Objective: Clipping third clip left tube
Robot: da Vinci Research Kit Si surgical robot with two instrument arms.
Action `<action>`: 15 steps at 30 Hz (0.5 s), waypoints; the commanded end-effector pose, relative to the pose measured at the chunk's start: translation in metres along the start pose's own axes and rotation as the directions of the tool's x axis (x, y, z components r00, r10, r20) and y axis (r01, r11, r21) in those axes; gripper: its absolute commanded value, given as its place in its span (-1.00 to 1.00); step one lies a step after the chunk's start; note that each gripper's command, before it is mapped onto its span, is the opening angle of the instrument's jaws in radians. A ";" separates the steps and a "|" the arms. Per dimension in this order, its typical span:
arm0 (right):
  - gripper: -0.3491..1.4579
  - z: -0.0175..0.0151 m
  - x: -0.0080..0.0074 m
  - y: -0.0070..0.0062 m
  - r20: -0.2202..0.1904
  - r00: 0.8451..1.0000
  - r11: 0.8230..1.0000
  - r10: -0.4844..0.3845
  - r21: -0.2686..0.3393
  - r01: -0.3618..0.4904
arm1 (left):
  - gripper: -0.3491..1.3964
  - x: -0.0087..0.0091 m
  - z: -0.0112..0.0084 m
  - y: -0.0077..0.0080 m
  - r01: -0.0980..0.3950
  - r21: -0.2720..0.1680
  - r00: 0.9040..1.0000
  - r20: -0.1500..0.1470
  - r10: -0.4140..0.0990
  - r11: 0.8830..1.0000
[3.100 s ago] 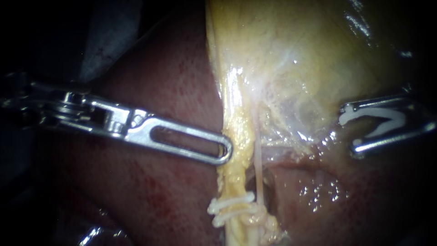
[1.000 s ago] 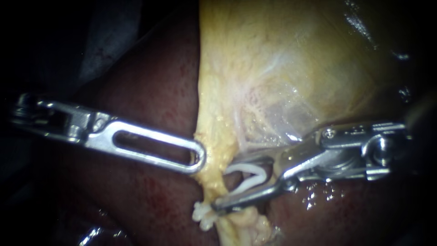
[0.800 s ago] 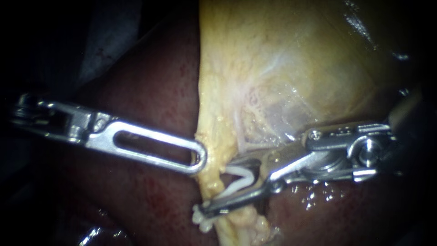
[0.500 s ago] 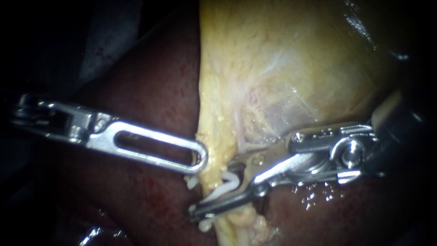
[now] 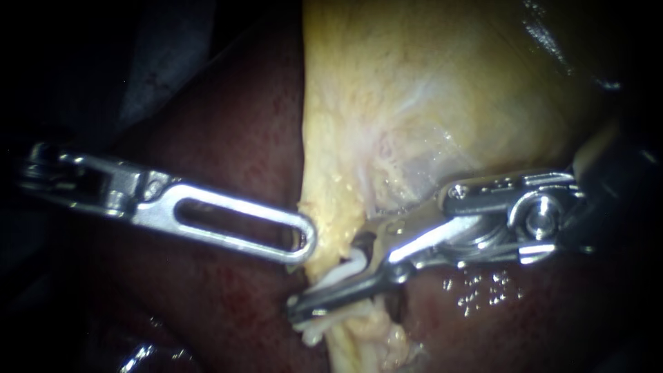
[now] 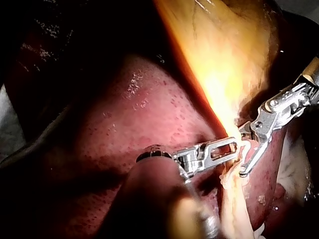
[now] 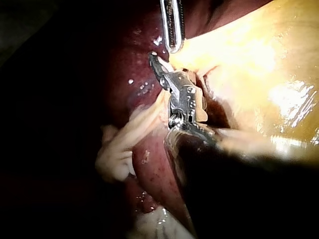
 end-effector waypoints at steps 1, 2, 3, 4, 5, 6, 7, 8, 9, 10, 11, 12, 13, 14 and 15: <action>-0.06 0.0001 -0.0001 0.0000 -0.001 1.000 1.000 -0.001 0.000 0.001 | -1.00 0.0000 0.0000 0.0000 0.000 0.000 1.000 0.000 0.000 1.000; -0.06 0.0002 -0.0002 0.0000 0.000 1.000 1.000 -0.001 0.000 0.001 | -1.00 0.0000 0.0000 0.0000 0.000 0.000 1.000 0.000 0.000 1.000; -0.06 0.0002 -0.0002 0.0000 0.000 1.000 1.000 -0.002 -0.001 0.002 | -1.00 0.0000 0.0000 0.0000 0.000 0.000 1.000 0.000 0.000 1.000; -0.06 0.0003 -0.0003 0.0000 0.000 1.000 1.000 -0.002 -0.001 0.002 | -1.00 0.0000 0.0000 0.0000 0.000 0.000 1.000 0.000 0.000 1.000; -0.06 0.0004 -0.0003 0.0000 0.000 1.000 1.000 -0.002 -0.001 0.002 | -1.00 0.0000 0.0000 0.0000 0.000 0.000 1.000 0.000 0.000 1.000; -0.07 0.0005 -0.0003 0.0001 0.000 1.000 1.000 -0.003 -0.002 0.003 | -1.00 0.0000 0.0000 0.0000 0.000 0.000 1.000 0.000 0.000 1.000; -0.08 0.0006 -0.0003 0.0001 0.000 1.000 1.000 -0.003 -0.002 0.003 | -1.00 0.0000 0.0001 0.0000 0.000 0.000 1.000 0.000 0.000 1.000; -0.09 0.0007 -0.0003 0.0001 0.000 1.000 1.000 -0.003 -0.003 0.003 | -1.00 0.0000 0.0001 0.0000 0.000 0.000 1.000 0.000 0.000 1.000; -0.11 0.0008 -0.0003 0.0001 0.000 1.000 1.000 -0.003 -0.003 0.003 | -1.00 0.0000 0.0001 0.0000 0.000 0.000 1.000 0.000 0.000 1.000; -0.15 0.0008 -0.0004 0.0001 0.000 1.000 1.000 -0.004 -0.003 0.004 | -1.00 0.0000 0.0001 0.0000 0.000 0.000 1.000 0.000 0.000 1.000; -0.23 0.0008 -0.0004 0.0001 0.000 1.000 1.000 -0.004 -0.003 0.004 | -1.00 0.0000 0.0001 0.0000 0.000 0.000 1.000 0.000 0.000 1.000; -0.33 0.0008 -0.0005 0.0001 -0.001 1.000 1.000 0.013 -0.002 -0.013 | -1.00 0.0000 0.0001 0.0000 0.000 0.000 1.000 0.000 0.000 1.000; -0.42 0.0008 -0.0004 0.0001 -0.002 1.000 1.000 0.025 -0.002 -0.025 | -1.00 0.0000 0.0001 0.0000 0.000 0.000 1.000 0.000 0.000 1.000; -0.61 0.0007 -0.0004 0.0001 -0.006 0.998 0.998 0.055 -0.003 -0.055 | -1.00 0.0000 0.0001 0.0000 0.000 0.000 1.000 0.000 0.000 1.000; -0.76 0.0005 -0.0004 0.0000 -0.007 0.997 0.997 0.079 0.006 -0.079 | -1.00 0.0000 0.0001 0.0000 0.000 0.000 1.000 0.000 0.000 1.000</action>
